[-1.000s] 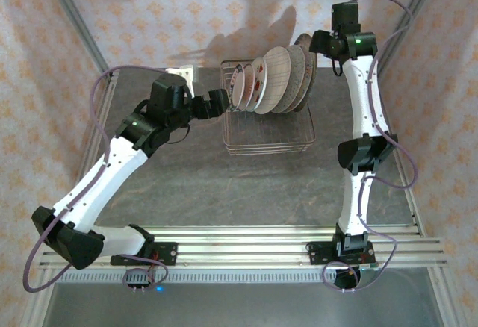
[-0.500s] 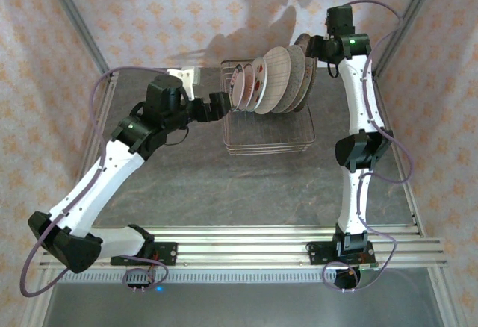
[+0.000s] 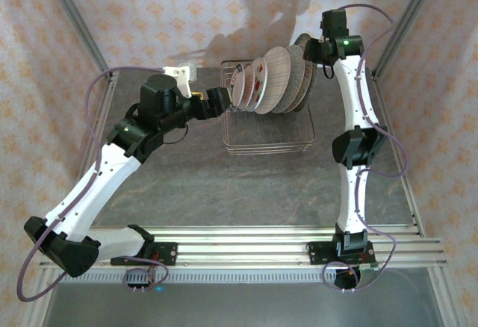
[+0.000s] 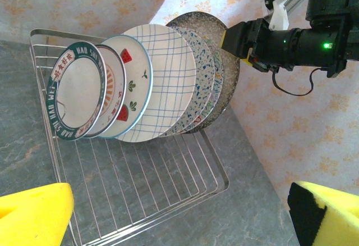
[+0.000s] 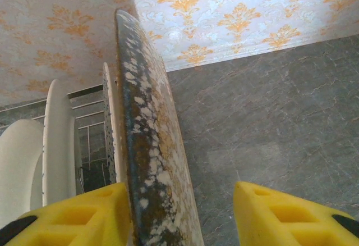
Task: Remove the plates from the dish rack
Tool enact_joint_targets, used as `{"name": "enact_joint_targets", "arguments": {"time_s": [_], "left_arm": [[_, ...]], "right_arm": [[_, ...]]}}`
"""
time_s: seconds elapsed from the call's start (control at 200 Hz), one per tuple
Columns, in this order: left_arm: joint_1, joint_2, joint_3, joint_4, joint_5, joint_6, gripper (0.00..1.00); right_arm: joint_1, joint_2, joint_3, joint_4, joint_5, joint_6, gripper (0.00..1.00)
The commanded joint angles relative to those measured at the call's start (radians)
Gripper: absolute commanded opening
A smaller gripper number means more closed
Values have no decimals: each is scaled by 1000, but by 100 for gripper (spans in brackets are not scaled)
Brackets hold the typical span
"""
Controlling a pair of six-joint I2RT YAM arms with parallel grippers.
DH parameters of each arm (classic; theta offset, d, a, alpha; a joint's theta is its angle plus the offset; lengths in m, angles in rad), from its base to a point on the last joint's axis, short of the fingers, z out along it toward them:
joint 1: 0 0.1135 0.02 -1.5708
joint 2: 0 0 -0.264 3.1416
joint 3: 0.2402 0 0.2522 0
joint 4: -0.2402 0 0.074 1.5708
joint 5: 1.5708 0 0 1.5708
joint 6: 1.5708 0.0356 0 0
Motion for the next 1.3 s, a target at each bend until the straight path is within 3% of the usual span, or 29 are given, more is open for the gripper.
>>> {"name": "enact_joint_targets", "arguments": {"time_s": [0.0,0.606,1.076,1.291], "left_arm": [[-5,-11,-5,30,21,-5,98],[-5,-11,6,30,31,-5,98],[-5,-20,-9,33,31,-9,98],[-6,-20,-12,39,33,-9,98]], "right_arm": [[7,13,38,40,5,-5,49],[13,48,46,55,38,5,40],[20,39,43,85,53,30,41],[20,41,41,89,57,29,32]]}}
